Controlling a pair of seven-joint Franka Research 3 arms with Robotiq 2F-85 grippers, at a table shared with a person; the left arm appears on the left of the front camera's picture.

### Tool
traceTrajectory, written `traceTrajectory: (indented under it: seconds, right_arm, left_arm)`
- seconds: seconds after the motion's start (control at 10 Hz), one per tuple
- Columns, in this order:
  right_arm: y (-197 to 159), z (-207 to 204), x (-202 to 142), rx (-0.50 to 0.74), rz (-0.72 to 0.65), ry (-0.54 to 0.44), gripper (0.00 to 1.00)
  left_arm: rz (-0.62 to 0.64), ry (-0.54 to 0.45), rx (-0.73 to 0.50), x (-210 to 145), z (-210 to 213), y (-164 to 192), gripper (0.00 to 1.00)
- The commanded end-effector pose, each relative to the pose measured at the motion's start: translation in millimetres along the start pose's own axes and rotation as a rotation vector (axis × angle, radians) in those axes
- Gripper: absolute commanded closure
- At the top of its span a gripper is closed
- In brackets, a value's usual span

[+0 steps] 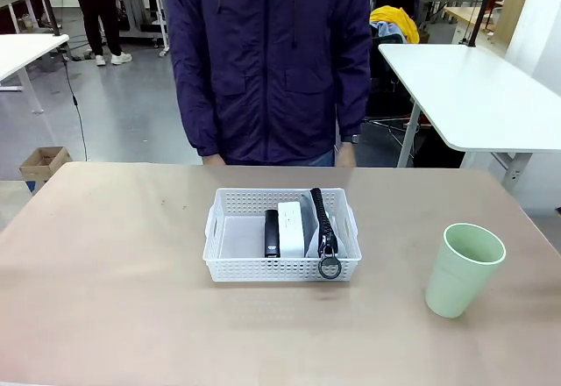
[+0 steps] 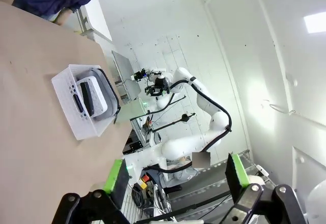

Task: Efficiently arrange items inside the basket to fit them all.
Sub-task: Pick up the Reusable plastic cup and place it inside the Organizing basket.

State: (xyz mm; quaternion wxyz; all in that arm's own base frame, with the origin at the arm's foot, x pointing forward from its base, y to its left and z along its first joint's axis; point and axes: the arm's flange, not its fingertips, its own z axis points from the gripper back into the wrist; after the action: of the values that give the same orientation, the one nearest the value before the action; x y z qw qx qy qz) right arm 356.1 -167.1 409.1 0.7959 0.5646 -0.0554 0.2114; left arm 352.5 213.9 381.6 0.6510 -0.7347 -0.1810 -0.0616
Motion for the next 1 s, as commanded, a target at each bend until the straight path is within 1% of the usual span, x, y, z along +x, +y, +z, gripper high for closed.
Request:
traceTrajectory:
  seconds: [0.0,0.1,0.2,0.3,0.4,0.8,0.9]
  right_arm:
    - [-0.4,-16.9,-22.3,0.05,0.43,-0.158,0.0]
    - [0.6,-37.0,-26.0,-0.109,0.442,-0.305,0.0]
    - [2.5,-62.8,-36.5,-0.288,0.478,-0.354,0.0]
    - [-0.6,-85.3,-51.2,-0.353,0.477,-0.32,0.0]
    - [-2.9,-27.9,-26.1,-0.106,0.374,-0.232,0.0]
    - [-2.9,-27.9,-26.1,-0.106,0.374,-0.232,0.0]
    - [-3.4,-38.7,-28.0,-0.123,0.403,-0.253,0.0]
  left_arm:
    - [0.002,-0.003,0.006,-4.1,-2.6,-2.1,0.0]
    - [0.002,-0.003,0.006,-4.1,-2.6,-2.1,0.0]
    - [0.002,-0.003,0.006,-4.1,-2.6,-2.1,0.0]
    - [0.002,-0.003,0.006,-4.1,-2.6,-2.1,0.0]
    - [0.002,-0.003,0.006,-4.1,-2.6,-2.1,0.0]
    - [0.002,-0.003,0.006,-4.1,-2.6,-2.1,0.0]
    - [0.002,-0.003,0.006,-4.1,-2.6,-2.1,0.0]
